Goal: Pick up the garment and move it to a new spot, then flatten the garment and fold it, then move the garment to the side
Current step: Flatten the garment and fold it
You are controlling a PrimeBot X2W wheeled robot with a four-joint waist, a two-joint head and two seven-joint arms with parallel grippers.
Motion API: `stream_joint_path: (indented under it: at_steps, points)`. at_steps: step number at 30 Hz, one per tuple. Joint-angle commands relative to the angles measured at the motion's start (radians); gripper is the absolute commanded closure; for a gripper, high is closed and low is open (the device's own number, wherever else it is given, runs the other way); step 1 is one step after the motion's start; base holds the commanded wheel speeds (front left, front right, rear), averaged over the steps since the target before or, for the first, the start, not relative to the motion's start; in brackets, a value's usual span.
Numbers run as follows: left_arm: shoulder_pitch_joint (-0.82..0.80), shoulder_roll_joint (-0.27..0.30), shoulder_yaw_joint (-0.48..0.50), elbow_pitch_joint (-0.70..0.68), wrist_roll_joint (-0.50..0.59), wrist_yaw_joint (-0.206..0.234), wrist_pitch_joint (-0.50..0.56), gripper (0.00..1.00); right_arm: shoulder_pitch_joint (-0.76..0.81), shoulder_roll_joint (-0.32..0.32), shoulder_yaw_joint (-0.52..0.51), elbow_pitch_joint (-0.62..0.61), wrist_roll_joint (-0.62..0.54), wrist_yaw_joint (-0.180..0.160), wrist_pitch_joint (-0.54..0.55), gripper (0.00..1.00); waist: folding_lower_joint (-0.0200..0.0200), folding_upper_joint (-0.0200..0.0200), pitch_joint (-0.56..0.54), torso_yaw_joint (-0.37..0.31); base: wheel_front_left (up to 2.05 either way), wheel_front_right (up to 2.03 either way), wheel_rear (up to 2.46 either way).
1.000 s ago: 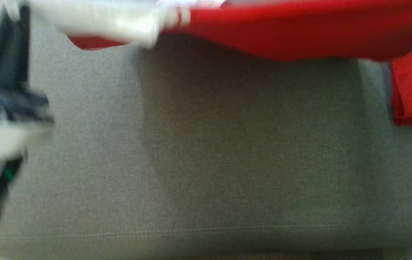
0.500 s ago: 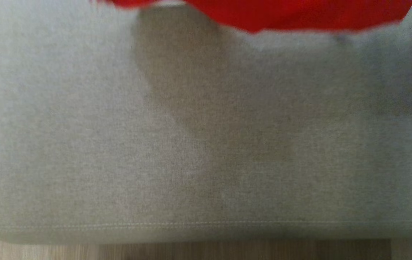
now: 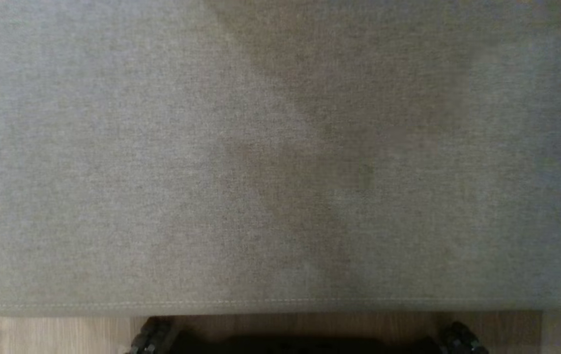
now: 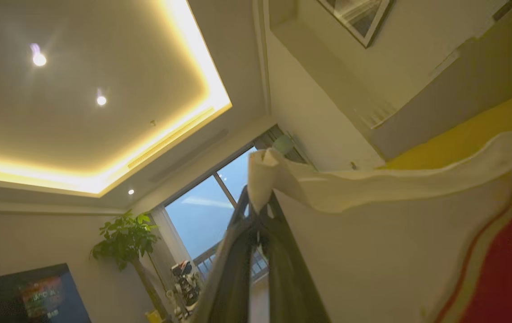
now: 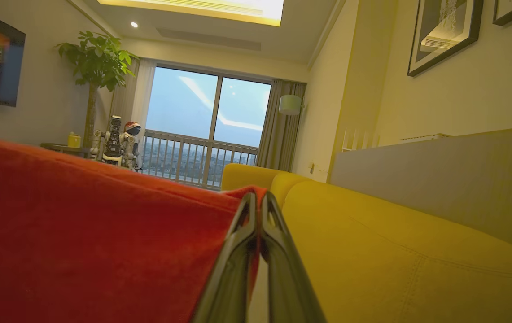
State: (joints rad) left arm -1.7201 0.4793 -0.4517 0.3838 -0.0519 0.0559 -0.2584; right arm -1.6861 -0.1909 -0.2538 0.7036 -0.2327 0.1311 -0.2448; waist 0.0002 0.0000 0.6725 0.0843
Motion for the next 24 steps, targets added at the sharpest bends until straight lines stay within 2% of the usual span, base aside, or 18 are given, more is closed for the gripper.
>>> stream_joint_path:
  at_steps: [1, 5, 7, 13, 16, 20, 24]
  points:
    - [0.031, 0.073, 0.025, -0.097, 0.014, 0.01, -0.003, 1.0, -0.028, 0.02, 0.004, -0.007, -0.021, 0.0, -0.008, 1.0, -0.0002, 0.0, 0.029, 0.017, 0.0, 0.0, 0.0]
    - [0.189, 0.096, 0.012, -0.254, 0.008, 0.005, -0.003, 1.0, 0.02, 0.013, 0.01, 0.038, -0.031, 0.0, -0.015, 1.0, -0.0002, 0.0, 0.031, 0.035, 0.0, 0.0, 0.0]
    - [0.236, 0.098, 0.007, -0.28, -0.002, -0.001, -0.003, 1.0, 0.042, 0.011, 0.011, 0.049, -0.028, 0.0, -0.016, 1.0, -0.0002, 0.0, 0.026, 0.039, 0.0, 0.0, 0.0]
    - [0.551, 0.095, -0.001, -0.378, -0.072, -0.041, -0.003, 1.0, 0.234, 0.004, -0.006, 0.099, 0.021, 0.0, -0.014, 1.0, -0.0002, 0.0, -0.059, 0.04, 0.0, 0.0, 0.0]
    - [0.714, 0.084, 0.023, -0.39, -0.125, -0.067, -0.003, 1.0, 0.356, 0.015, -0.019, 0.11, 0.069, 0.0, 0.023, 1.0, -0.0002, 0.0, -0.122, 0.03, 0.0, 0.0, 0.0]
    - [0.936, 0.076, 0.062, -0.396, -0.184, -0.107, -0.003, 1.0, 0.55, 0.036, -0.014, 0.068, 0.165, 0.0, 0.093, 1.0, -0.0002, 0.0, -0.211, 0.008, 0.0, 0.0, 0.0]
    - [1.174, 0.07, 0.09, -0.394, -0.24, -0.135, -0.003, 1.0, 0.796, 0.051, 0.011, -0.049, 0.26, 0.0, 0.187, 1.0, -0.0002, 0.0, -0.292, -0.013, 0.0, 0.0, 0.0]
